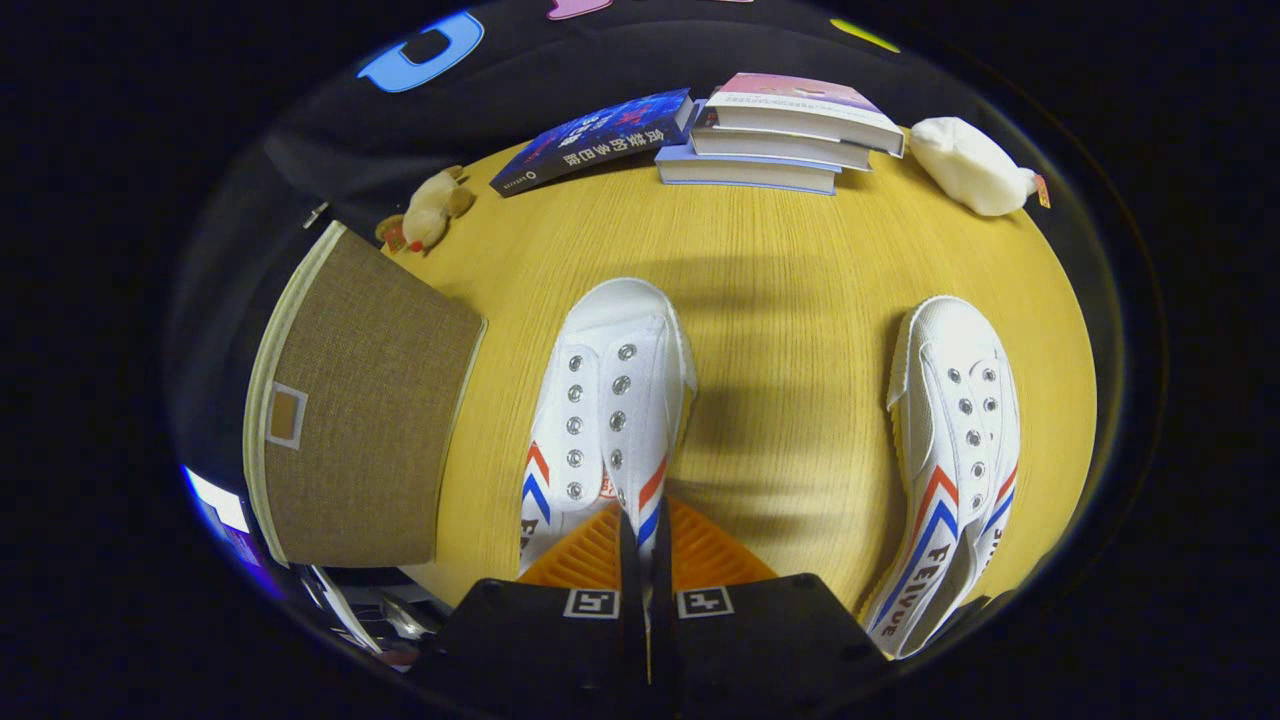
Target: Open the storage box then place both shoes into the box .Put the left shoe in first, then the right shoe, with the right side of both shoes facing outward in a uniform manner.
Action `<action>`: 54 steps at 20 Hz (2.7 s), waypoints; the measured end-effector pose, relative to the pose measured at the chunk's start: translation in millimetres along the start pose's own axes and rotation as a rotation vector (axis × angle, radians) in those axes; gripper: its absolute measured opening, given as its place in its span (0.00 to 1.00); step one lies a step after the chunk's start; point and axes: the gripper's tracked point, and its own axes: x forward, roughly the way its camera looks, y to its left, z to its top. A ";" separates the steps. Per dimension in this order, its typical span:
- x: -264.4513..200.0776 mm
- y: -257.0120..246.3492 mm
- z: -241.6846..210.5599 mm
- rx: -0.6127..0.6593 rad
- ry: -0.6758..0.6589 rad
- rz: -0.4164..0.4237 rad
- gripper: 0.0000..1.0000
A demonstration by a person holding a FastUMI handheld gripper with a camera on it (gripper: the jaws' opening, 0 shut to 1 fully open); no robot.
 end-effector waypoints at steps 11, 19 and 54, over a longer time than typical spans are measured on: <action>-135.1 73.0 64.5 0.119 -0.234 0.015 0.06; -162.4 206.2 97.6 0.238 -0.308 0.214 0.06; 13.4 315.9 32.1 -0.063 -0.068 0.006 0.96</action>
